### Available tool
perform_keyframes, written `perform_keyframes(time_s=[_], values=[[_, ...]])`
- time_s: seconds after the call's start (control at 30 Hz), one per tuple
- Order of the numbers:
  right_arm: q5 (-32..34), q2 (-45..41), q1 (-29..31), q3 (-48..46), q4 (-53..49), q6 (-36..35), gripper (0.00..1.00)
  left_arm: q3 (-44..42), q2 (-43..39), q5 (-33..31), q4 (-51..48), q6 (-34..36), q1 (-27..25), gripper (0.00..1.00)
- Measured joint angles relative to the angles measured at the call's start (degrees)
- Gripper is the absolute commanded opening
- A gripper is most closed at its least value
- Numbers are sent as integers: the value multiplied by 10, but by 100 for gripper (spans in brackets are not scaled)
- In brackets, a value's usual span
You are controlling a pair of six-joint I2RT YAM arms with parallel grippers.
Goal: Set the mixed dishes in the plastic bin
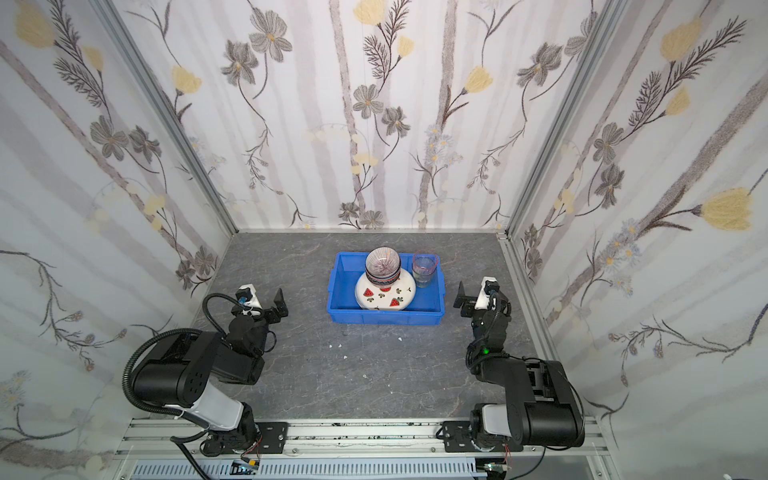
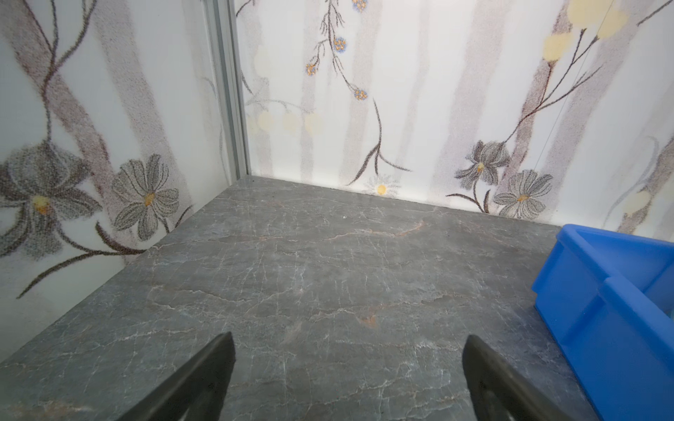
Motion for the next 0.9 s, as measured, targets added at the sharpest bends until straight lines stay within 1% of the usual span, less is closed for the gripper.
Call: perform_keyframes(time_s=[0.17, 0.47, 0.9], values=[[-20, 2, 0, 0, 0, -5, 100, 17, 0, 14, -26, -12, 12, 100], [-20, 2, 0, 0, 2, -5, 100, 25, 0, 18, -57, -18, 14, 100], [-20, 2, 0, 1, 14, -5, 100, 25, -1, 18, -61, -18, 14, 100]])
